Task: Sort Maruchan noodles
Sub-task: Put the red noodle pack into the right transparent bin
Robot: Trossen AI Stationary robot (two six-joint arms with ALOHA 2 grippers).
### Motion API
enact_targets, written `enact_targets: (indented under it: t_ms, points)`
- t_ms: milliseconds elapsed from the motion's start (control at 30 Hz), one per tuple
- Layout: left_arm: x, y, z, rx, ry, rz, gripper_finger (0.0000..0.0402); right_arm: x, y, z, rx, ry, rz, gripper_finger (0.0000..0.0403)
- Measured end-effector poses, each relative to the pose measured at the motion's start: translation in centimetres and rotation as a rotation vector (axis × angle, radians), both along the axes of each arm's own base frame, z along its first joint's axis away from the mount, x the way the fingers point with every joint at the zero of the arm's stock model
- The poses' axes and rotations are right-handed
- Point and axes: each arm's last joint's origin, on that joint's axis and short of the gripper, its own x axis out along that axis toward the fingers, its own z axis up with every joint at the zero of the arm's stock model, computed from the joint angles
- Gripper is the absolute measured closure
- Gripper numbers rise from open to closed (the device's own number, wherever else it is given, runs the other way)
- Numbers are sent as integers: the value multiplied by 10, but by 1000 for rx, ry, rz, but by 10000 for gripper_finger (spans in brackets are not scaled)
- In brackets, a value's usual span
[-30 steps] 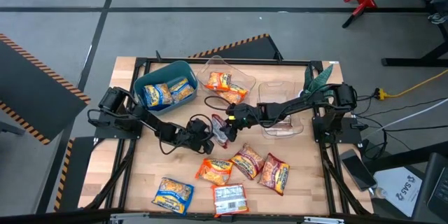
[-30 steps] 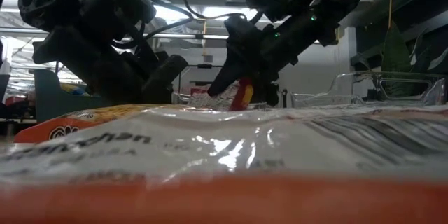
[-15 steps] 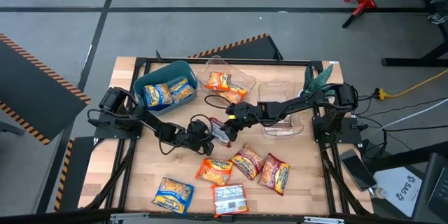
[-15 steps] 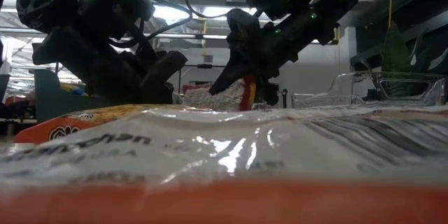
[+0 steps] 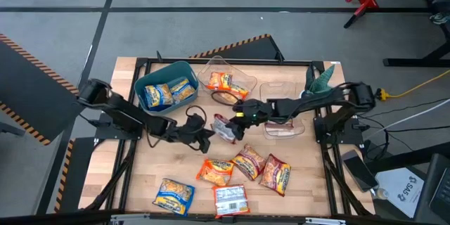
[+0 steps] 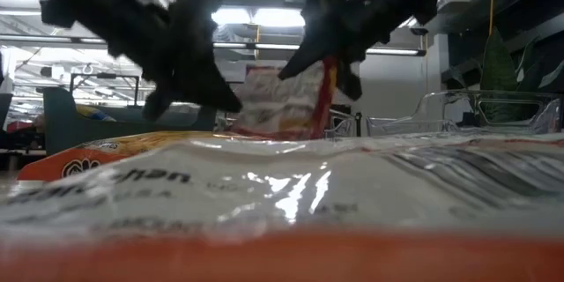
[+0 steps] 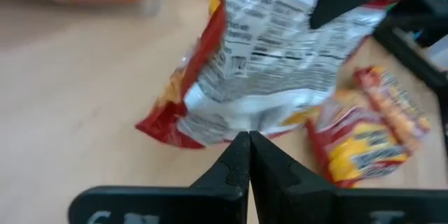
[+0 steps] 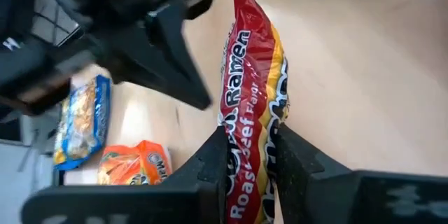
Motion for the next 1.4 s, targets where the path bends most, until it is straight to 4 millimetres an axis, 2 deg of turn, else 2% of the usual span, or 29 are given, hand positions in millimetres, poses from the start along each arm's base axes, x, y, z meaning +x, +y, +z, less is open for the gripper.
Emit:
enact_targets:
  t_ms: [133,267,467,567,733,900,1100,1400]
  points:
    - [-5,2,21,43,-69,-9,402,-15,-3,20,-67,14,-46,339]
    - [-8,4,35,91,-108,-7,402,-39,-6,52,-168,-17,-97,339]
    - [-10,5,35,114,-96,-3,402,-90,-14,93,-447,25,-190,339]
    - [-11,6,32,126,-60,-5,402,-115,-18,100,-639,145,-220,339]
    - [-13,7,29,142,-23,2,402,-143,-24,98,-941,416,-115,339]
    - [-13,11,27,150,1,15,402,-155,-39,89,-910,569,30,339]
    - [-12,16,26,152,10,36,402,-155,-53,74,-859,549,196,339]
    - [-12,18,26,152,14,40,401,-157,-71,48,-802,495,325,339]
